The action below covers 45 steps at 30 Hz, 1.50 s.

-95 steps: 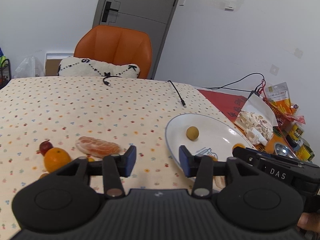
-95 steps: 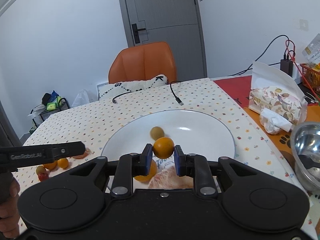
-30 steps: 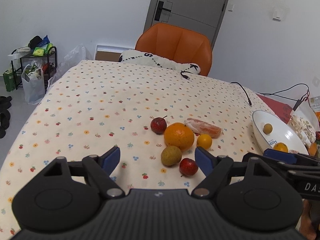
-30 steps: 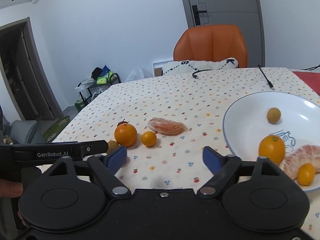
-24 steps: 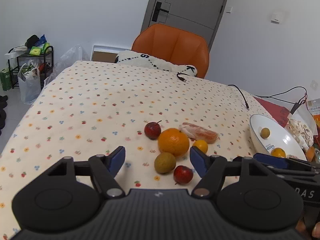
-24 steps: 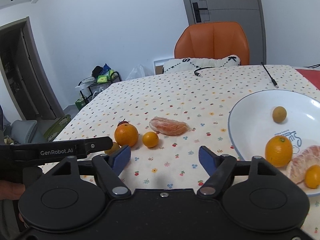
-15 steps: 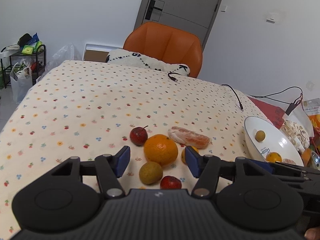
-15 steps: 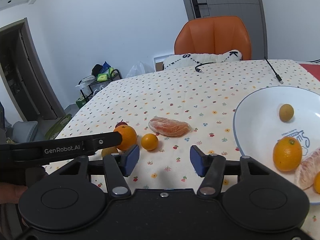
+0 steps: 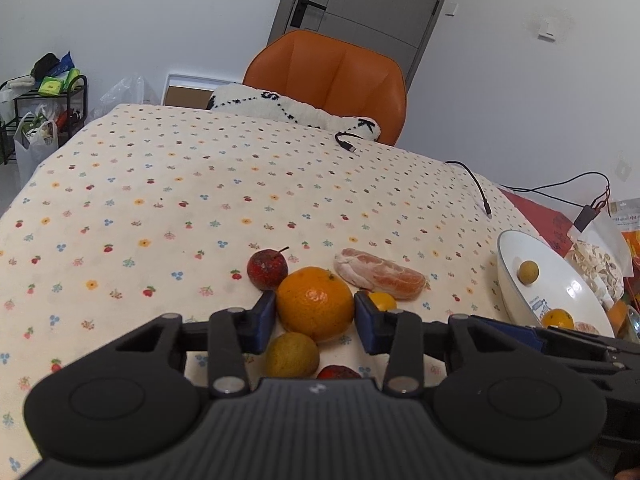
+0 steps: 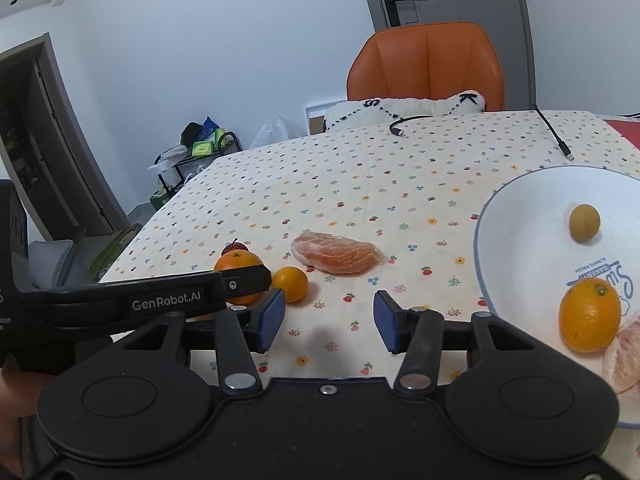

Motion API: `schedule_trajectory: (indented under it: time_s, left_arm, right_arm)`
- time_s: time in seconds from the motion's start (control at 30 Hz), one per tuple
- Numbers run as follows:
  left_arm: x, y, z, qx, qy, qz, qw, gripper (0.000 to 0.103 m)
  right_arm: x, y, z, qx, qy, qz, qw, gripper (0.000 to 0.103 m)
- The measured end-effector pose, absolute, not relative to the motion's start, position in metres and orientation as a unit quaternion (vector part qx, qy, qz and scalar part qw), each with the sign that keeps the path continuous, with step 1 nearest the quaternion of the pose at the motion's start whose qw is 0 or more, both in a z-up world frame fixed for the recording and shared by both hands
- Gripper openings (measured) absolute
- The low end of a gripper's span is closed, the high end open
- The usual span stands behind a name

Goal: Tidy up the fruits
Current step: 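Grasp a large orange with the left gripper while the right grasps a small orange, then carry both oranges into the white bowl and open both grippers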

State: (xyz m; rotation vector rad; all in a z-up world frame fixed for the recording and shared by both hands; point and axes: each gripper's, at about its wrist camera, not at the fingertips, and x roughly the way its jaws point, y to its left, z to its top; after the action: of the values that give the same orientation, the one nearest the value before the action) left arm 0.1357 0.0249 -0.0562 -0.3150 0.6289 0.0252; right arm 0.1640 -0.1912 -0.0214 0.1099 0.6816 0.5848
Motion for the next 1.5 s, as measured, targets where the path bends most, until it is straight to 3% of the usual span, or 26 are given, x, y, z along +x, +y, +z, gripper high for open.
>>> schedule_trajectory:
  time_s: [0.43,0.6,0.7,0.77,1.5]
  left_arm:
    - [0.12,0.043,-0.046,-0.166,0.296,0.034,0.94,0.04]
    - [0.115,0.049,-0.045,-0.169,0.293,0.041,0.94,0.04]
    - [0.112,0.05,-0.043,-0.166,0.292,0.044,0.941,0.04]
    - [0.109,0.051,-0.042,-0.167,0.291,0.045,0.941,0.04]
    - [0.105,0.013,-0.017,-0.148,0.273,0.014,0.951,0.04]
  right_arm:
    - [0.172,-0.168,-0.022,0.035,0.333,0.293,0.896,0.049]
    - [0.174,-0.16,-0.023,0.026,0.334,0.294,0.895,0.045]
    - [0.175,-0.155,-0.025,0.022,0.338,0.297,0.893,0.035]
    - [0.176,-0.153,-0.027,0.019,0.343,0.298,0.891,0.023]
    - [0.153,-0.207,0.003,0.052,0.294,0.277,0.913,0.022]
